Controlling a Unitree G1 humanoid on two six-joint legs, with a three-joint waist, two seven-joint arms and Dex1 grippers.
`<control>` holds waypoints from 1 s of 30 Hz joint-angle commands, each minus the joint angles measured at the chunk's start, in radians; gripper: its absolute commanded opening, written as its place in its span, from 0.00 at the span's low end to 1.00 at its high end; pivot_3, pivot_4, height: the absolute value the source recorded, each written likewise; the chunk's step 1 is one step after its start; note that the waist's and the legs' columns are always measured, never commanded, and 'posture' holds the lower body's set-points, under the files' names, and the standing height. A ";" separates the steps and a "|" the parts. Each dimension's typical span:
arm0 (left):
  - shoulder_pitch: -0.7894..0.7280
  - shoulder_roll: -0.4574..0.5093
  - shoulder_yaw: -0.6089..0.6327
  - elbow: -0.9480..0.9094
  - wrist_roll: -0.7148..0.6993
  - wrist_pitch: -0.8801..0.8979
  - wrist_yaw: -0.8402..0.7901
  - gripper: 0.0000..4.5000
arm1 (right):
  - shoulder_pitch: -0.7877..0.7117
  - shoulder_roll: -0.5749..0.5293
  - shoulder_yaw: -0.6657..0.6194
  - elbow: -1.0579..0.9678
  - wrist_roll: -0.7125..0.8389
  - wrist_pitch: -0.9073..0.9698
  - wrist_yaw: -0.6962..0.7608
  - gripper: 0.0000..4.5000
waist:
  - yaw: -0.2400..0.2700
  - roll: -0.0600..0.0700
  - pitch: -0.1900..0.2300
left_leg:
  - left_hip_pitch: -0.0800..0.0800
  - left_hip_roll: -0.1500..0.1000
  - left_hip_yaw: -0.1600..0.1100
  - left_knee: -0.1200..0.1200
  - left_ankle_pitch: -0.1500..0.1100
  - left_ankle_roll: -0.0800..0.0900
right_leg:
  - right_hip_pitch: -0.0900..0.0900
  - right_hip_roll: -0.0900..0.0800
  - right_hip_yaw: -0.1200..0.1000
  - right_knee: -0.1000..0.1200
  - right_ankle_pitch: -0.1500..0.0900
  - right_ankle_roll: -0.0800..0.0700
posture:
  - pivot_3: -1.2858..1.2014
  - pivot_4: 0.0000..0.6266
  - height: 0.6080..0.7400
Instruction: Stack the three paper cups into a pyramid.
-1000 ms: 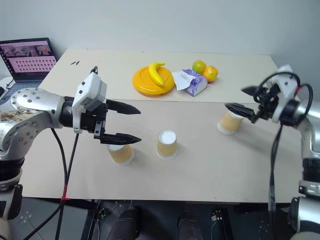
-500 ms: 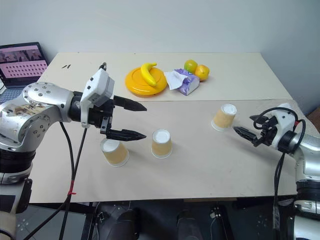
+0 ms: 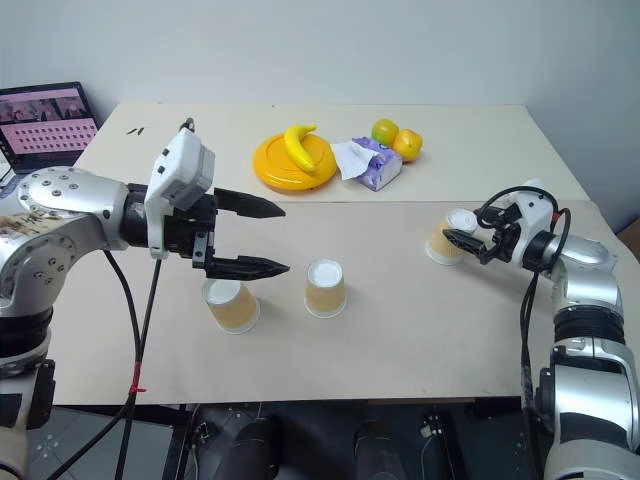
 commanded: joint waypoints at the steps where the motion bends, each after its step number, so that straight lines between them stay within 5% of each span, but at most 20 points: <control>1: 0.003 0.014 0.045 -0.038 -0.025 0.011 0.019 1.00 | -0.062 0.001 -0.002 0.047 -0.015 -0.047 0.010 1.00 | -0.001 0.000 0.000 | 0.000 0.000 0.000 0.000 0.000 0.000 | 0.000 0.000 0.000 0.000 0.000 0.000 | 0.52 0.24 0.94; 8: 0.022 0.028 0.062 -0.049 -0.038 0.013 0.029 1.00 | -0.083 0.000 -0.001 0.086 -0.026 -0.070 0.021 0.65 | 0.000 0.000 0.000 | 0.000 0.000 0.000 0.000 0.000 0.000 | 0.000 0.000 0.000 0.000 0.000 0.000 | 0.52 0.24 0.94; 13: 0.058 0.072 0.081 -0.053 -0.043 0.006 0.017 1.00 | -0.050 -0.026 0.001 -0.053 0.004 -0.007 0.091 0.65 | 0.000 0.000 0.000 | 0.000 0.000 0.000 0.000 0.000 0.000 | 0.000 0.000 0.000 0.000 0.000 0.000 | 0.52 0.24 0.94; 22: 0.097 0.102 0.063 -0.054 -0.024 -0.039 0.010 1.00 | 0.231 -0.113 0.048 -0.741 0.174 0.406 0.271 0.65 | 0.012 0.001 0.000 | 0.000 0.000 0.000 0.000 0.000 0.000 | 0.000 0.000 -0.001 0.001 0.000 0.000 | 0.52 0.24 0.94; 30: 0.053 0.054 0.014 -0.032 0.018 -0.059 0.024 1.00 | 0.311 -0.028 0.089 -0.892 0.212 0.482 0.196 0.65 | 0.012 0.000 0.000 | 0.000 0.000 0.000 0.001 0.000 0.000 | 0.000 0.000 -0.001 0.001 0.000 0.000 | 0.52 0.24 0.94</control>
